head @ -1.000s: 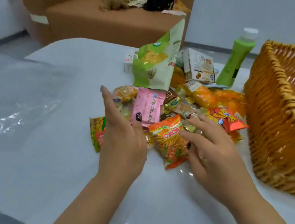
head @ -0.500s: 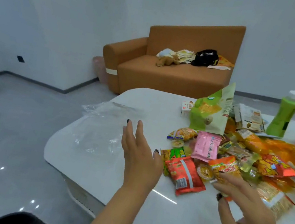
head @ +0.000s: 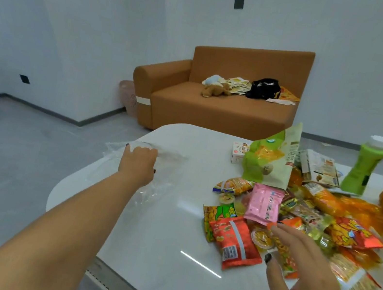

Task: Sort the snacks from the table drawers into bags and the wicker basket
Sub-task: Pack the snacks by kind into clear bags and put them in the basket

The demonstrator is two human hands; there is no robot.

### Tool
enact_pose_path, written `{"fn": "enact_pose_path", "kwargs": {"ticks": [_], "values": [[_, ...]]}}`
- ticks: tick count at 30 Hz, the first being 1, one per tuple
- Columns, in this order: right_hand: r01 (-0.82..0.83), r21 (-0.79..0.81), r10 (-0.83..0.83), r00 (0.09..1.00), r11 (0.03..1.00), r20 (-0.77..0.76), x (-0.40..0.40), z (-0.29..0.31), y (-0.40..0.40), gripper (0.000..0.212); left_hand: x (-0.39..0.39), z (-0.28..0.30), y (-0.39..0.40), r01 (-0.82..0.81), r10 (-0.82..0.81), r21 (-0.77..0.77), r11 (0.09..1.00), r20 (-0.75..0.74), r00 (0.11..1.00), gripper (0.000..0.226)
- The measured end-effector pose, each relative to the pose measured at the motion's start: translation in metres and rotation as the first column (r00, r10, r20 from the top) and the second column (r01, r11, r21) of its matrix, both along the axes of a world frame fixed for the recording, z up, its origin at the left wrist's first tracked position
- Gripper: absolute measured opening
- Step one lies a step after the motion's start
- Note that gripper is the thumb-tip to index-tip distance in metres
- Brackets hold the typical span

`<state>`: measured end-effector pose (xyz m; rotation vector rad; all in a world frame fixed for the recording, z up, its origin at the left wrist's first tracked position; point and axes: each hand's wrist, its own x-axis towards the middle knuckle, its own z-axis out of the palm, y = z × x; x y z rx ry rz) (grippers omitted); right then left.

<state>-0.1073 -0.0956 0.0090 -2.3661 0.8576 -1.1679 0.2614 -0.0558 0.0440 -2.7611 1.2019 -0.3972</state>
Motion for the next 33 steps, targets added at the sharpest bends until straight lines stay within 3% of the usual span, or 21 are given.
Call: {"fn": "enact_pose_path", "kwargs": {"ticks": [3, 6, 9, 12, 16, 18, 21, 24, 30, 33], "values": [[-0.005, 0.051, 0.007, 1.0, 0.999, -0.025, -0.001, 0.005, -0.001, 0.05, 0.0, 0.001, 0.004, 0.034, -0.019, -0.084, 0.996, 0.174, 0.985, 0.022], [-0.003, 0.071, 0.008, 0.998, 0.997, -0.069, -0.006, 0.01, -0.004, 0.05, -0.005, 0.011, 0.013, 0.049, -0.005, -0.356, 0.933, 0.123, 0.992, 0.024], [0.022, 0.071, -0.014, 0.995, 0.997, -0.099, -0.016, 0.014, -0.005, 0.049, -0.032, 0.035, 0.025, 0.007, -0.106, -0.72, 0.694, -0.092, 0.99, 0.033], [0.044, 0.067, -0.035, 0.99, 0.997, -0.138, -0.029, 0.019, -0.003, 0.048, -0.081, 0.062, 0.044, -0.052, -0.296, -0.9, 0.432, -0.196, 0.935, 0.031], [0.034, 0.086, -0.021, 0.989, 0.996, -0.144, -0.044, 0.027, 0.005, 0.047, -0.147, 0.082, 0.078, -0.276, -0.584, -0.956, 0.101, -0.281, 0.761, 0.02], [0.03, 0.125, -0.019, 0.996, 0.992, -0.09, -0.052, 0.025, 0.006, 0.049, -0.177, 0.087, 0.09, -0.446, -0.728, -0.895, 0.019, -0.318, 0.608, 0.02], [0.051, 0.151, -0.036, 0.995, 0.987, -0.098, -0.063, 0.021, 0.006, 0.048, -0.213, 0.089, 0.104, -0.589, -0.835, -0.808, 0.031, -0.345, 0.429, 0.037], [0.078, 0.075, -0.067, 0.987, 0.994, -0.146, -0.076, 0.027, 0.003, 0.047, -0.233, 0.084, 0.111, -0.623, -0.87, -0.778, 0.083, -0.362, 0.335, 0.037], [0.122, -0.071, -0.115, 0.989, 0.99, 0.096, -0.104, 0.068, -0.004, 0.048, -0.24, 0.069, 0.117, -0.524, -0.872, -0.817, 0.24, -0.418, 0.253, 0.039], [0.114, -0.024, -0.102, 0.951, 0.993, 0.292, -0.115, 0.126, 0.001, 0.041, -0.243, 0.072, 0.124, -0.448, -0.89, -0.846, 0.29, -0.411, 0.198, 0.054]]}}
